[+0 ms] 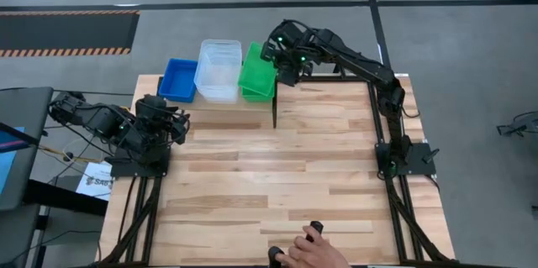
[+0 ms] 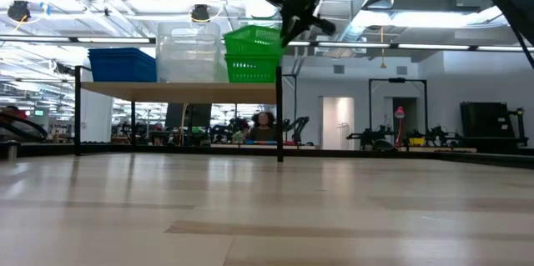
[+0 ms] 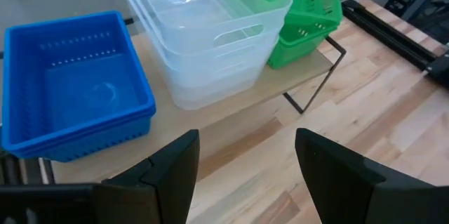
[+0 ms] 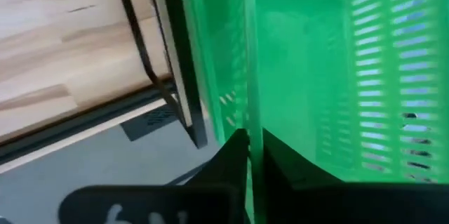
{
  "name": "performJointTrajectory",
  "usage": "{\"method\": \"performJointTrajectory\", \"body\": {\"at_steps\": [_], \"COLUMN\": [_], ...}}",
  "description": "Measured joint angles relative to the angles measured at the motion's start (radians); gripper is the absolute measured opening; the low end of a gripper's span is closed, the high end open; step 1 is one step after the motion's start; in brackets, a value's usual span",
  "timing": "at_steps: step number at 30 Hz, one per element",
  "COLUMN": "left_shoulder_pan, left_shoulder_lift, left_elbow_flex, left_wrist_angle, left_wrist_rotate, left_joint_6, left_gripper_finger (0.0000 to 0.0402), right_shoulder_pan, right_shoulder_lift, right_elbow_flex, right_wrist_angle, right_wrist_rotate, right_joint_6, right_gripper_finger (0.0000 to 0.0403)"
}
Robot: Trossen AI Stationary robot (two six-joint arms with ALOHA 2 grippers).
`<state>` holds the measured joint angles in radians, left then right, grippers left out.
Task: Stack baskets on shelf by color
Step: Stack the green bin on top of the other green bins on the shelf, then return to Home Position
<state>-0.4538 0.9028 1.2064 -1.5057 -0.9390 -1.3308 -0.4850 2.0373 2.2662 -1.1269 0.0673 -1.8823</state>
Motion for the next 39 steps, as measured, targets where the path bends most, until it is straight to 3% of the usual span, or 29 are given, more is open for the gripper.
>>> {"method": "performJointTrajectory", "body": {"at_steps": [6,20,26,35,37,39], "left_shoulder_pan": [0.000,0.000,0.000,0.000,0.000,0.000], "left_shoulder_lift": [0.000,-0.021,-0.034,-0.117,-0.149,-0.182], "left_elbow_flex": [0.000,0.000,0.000,0.022,0.038,0.050], "left_wrist_angle": [-0.009,-0.008,-0.006,0.051,0.081,0.137], "left_wrist_rotate": [-0.009,-0.021,-0.030,-0.121,-0.141,-0.148], "left_joint_6": [0.025,0.055,0.040,-0.037,-0.018,0.040], "left_gripper_finger": [0.0224,0.0224,0.0224,0.0224,0.0224,0.0224], "right_shoulder_pan": [-0.005,-0.004,-0.002,-0.002,-0.002,-0.020], "right_shoulder_lift": [-0.007,-0.014,-0.038,-0.144,-0.183,-0.226], "right_elbow_flex": [0.000,0.000,0.001,0.000,0.000,0.001], "right_wrist_angle": [0.059,0.069,0.064,0.062,0.040,0.012], "right_wrist_rotate": [-0.001,0.004,0.030,0.036,-0.019,-0.151], "right_joint_6": [0.091,0.288,0.436,0.945,1.037,1.148], "right_gripper_finger": [0.0089,0.0242,0.0249,0.0249,0.0249,0.0249]}}
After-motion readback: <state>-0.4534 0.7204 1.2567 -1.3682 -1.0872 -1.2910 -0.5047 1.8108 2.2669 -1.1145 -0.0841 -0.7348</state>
